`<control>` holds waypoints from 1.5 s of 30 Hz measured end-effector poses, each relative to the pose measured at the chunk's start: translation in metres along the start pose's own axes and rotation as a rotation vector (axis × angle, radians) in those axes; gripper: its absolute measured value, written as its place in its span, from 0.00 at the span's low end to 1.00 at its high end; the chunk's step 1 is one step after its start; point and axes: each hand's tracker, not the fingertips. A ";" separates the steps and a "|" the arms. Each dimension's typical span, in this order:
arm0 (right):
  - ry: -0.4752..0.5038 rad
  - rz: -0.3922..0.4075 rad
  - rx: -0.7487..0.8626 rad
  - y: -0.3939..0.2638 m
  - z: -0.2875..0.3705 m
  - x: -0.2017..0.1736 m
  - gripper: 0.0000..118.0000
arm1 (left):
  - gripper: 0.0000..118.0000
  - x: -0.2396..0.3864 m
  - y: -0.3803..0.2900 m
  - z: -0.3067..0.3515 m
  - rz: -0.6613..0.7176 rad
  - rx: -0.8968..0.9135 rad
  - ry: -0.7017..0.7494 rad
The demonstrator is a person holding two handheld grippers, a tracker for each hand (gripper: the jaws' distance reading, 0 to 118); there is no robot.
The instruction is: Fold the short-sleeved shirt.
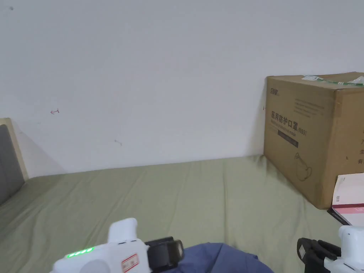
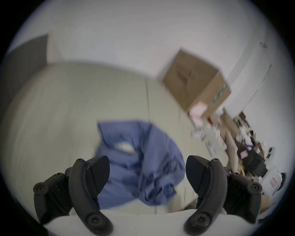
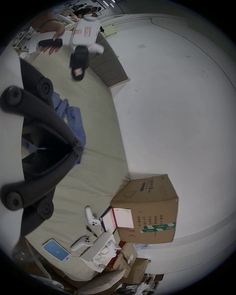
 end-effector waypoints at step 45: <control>0.006 0.047 -0.025 -0.024 -0.053 0.011 0.00 | 0.03 -0.055 -0.077 -0.171 -0.301 -0.484 0.154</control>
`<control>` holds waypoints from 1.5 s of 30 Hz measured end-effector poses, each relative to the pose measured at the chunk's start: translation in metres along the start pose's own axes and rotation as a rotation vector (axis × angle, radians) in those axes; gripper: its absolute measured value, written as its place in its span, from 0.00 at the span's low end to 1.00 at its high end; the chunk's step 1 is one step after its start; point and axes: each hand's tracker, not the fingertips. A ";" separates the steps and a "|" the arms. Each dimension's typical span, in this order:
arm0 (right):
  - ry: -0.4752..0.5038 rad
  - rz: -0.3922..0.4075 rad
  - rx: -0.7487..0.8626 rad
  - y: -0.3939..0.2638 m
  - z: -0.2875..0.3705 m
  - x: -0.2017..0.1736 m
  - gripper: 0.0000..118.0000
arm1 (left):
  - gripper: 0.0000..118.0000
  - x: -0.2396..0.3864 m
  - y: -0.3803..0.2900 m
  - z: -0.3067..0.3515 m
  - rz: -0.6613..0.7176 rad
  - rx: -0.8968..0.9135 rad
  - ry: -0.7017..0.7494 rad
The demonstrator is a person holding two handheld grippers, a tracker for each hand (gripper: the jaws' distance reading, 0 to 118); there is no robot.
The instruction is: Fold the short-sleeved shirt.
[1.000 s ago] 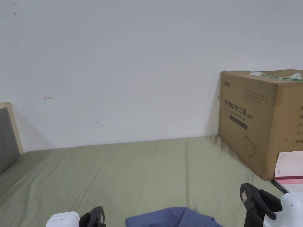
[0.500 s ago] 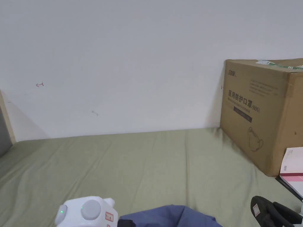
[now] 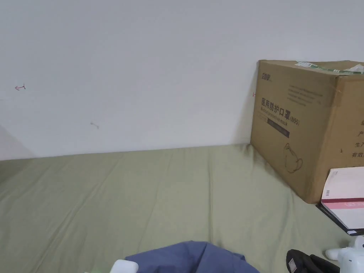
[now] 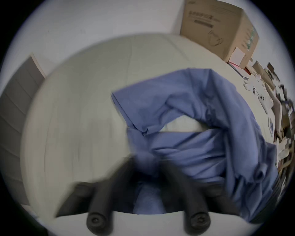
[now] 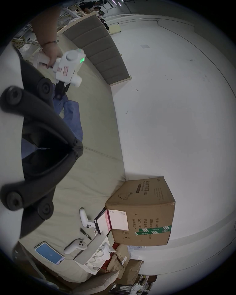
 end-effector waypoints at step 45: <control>0.136 -0.101 -0.520 0.129 -0.168 0.059 0.03 | 0.03 -0.090 -0.042 0.183 0.386 0.425 -0.037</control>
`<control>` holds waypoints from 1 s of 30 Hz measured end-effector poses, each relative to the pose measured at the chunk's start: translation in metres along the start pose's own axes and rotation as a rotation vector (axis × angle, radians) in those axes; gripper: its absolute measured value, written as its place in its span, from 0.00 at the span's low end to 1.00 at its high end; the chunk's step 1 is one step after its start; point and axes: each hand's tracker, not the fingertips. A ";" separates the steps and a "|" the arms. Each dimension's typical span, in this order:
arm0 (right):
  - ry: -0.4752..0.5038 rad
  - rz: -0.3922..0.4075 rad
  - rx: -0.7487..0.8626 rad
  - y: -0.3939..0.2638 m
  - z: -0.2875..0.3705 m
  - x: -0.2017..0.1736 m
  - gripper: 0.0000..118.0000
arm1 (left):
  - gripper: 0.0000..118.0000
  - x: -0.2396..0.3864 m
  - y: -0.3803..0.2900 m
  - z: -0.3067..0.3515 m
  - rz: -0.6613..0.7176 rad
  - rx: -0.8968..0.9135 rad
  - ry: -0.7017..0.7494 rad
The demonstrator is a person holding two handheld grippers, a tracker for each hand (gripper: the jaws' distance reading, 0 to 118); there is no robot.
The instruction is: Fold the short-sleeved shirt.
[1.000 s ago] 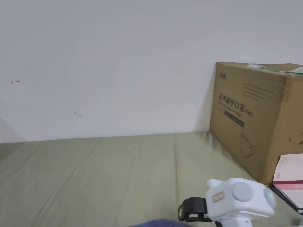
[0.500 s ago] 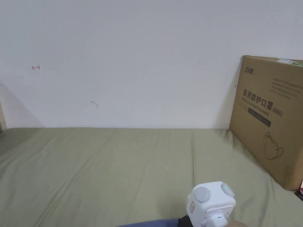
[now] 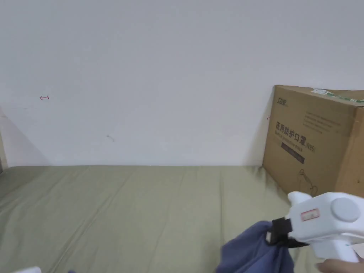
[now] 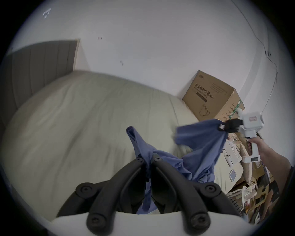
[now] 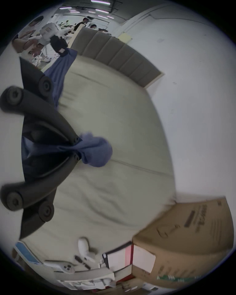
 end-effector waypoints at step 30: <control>-0.130 0.051 0.522 0.218 0.136 -0.069 0.03 | 0.03 0.031 0.278 -0.017 0.007 0.407 0.042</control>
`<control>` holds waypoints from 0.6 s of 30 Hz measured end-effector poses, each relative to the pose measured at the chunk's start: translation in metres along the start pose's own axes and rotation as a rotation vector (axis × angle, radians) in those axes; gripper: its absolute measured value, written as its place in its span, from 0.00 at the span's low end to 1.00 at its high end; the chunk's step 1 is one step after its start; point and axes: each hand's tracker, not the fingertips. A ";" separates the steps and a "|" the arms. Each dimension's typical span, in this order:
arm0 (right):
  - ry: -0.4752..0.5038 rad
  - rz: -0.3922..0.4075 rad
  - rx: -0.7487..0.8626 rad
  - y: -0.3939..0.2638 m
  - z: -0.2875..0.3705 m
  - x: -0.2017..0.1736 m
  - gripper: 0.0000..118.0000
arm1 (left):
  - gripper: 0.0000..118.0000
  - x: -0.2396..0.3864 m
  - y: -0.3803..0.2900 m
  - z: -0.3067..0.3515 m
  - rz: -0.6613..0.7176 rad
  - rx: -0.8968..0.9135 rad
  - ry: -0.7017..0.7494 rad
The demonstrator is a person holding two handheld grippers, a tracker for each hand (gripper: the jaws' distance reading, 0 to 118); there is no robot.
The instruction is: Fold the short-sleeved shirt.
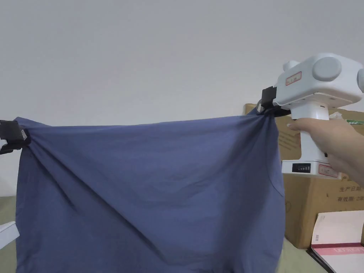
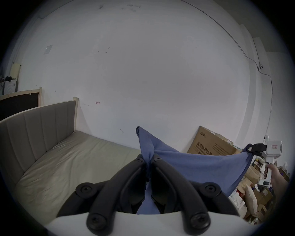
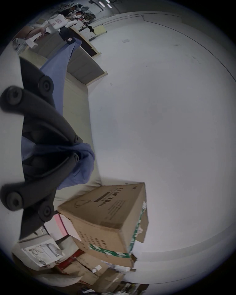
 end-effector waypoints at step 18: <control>-0.089 -0.022 -0.448 -0.300 -0.096 0.059 0.03 | 0.03 -0.080 -0.244 -0.032 0.098 -0.426 0.165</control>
